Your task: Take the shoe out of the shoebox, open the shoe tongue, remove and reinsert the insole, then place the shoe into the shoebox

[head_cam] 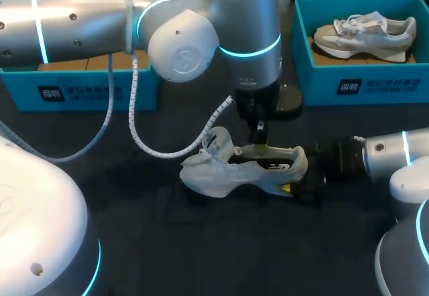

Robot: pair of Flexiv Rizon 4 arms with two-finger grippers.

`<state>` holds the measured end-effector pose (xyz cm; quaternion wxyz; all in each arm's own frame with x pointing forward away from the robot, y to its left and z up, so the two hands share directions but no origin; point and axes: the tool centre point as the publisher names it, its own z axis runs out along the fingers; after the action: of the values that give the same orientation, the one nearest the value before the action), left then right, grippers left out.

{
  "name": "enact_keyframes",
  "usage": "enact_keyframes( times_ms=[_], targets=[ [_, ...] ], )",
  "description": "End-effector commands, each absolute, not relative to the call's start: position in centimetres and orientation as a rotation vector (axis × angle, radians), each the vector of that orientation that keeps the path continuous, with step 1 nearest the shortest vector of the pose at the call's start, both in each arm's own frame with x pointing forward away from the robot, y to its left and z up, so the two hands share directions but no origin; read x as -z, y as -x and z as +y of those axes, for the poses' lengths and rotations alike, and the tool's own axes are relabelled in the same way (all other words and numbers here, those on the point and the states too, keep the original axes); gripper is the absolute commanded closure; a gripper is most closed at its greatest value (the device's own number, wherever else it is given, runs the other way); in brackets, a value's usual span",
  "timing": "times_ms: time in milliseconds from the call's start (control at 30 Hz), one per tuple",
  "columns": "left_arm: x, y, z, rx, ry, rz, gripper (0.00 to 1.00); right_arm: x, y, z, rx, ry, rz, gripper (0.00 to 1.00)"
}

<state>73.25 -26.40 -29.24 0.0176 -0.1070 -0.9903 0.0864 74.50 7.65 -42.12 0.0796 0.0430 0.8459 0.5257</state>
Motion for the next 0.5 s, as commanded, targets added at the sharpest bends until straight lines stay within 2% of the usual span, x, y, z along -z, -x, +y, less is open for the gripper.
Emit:
enact_keyframes(
  times_ms=[33,500],
  targets=[
    [30.5,-74.0,-27.1,-0.275,0.331,-3.076,1.00,42.3,-74.7,7.9,-1.563,-0.130,2.537,1.00],
    [33.8,-74.3,-28.8,-0.197,0.333,-3.077,1.00,42.3,-74.7,7.9,-1.563,-0.130,2.537,1.00]
  ],
)
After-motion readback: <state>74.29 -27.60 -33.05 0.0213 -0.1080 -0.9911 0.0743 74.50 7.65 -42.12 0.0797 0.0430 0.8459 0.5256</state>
